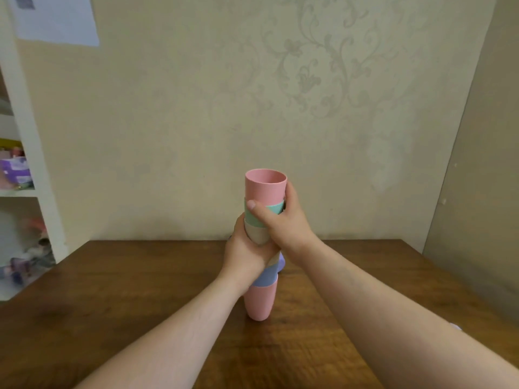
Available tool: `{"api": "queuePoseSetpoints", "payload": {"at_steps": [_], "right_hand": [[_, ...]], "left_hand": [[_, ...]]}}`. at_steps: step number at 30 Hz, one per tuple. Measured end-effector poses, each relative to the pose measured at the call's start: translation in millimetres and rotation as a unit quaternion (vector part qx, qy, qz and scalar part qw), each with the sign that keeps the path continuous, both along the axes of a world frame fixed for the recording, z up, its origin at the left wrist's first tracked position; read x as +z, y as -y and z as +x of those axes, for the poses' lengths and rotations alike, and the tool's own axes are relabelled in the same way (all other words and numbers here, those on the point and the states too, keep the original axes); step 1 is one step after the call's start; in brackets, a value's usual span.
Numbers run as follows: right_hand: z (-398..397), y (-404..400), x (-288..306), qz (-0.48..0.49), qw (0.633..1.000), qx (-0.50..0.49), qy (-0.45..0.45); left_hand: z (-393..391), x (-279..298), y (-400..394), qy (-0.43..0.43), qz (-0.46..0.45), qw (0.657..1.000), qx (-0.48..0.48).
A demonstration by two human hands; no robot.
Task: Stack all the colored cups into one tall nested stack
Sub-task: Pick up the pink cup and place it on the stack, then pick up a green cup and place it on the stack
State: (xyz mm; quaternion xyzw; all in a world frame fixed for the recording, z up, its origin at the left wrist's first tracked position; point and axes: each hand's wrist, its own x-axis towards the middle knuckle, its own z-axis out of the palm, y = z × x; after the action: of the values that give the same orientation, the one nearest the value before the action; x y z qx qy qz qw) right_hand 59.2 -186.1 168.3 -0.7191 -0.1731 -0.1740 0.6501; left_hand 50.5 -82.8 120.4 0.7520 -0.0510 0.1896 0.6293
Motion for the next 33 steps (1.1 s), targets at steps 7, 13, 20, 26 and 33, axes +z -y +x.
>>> {"api": "queuePoseSetpoints", "payload": {"at_steps": [7,13,20,26,33], "right_hand": [[-7,11,-79,-0.087,0.994,-0.004,-0.064],[3,35,-84,-0.068,0.991,-0.053,-0.099],[17,54,-90,-0.056,0.991,-0.067,-0.097],[25,57,-98,-0.042,0.991,-0.063,-0.107],[26,57,-98,-0.040,0.991,-0.068,-0.111]], "left_hand": [[-21,-69,-36,-0.087,0.154,0.979,-0.101],[19,-66,-94,-0.076,0.521,0.844,-0.103],[83,-47,-73,-0.063,0.331,0.941,0.031],[105,-64,-36,-0.168,0.145,0.975,0.018],[94,-72,-52,-0.149,0.113,0.980,0.073]]}}
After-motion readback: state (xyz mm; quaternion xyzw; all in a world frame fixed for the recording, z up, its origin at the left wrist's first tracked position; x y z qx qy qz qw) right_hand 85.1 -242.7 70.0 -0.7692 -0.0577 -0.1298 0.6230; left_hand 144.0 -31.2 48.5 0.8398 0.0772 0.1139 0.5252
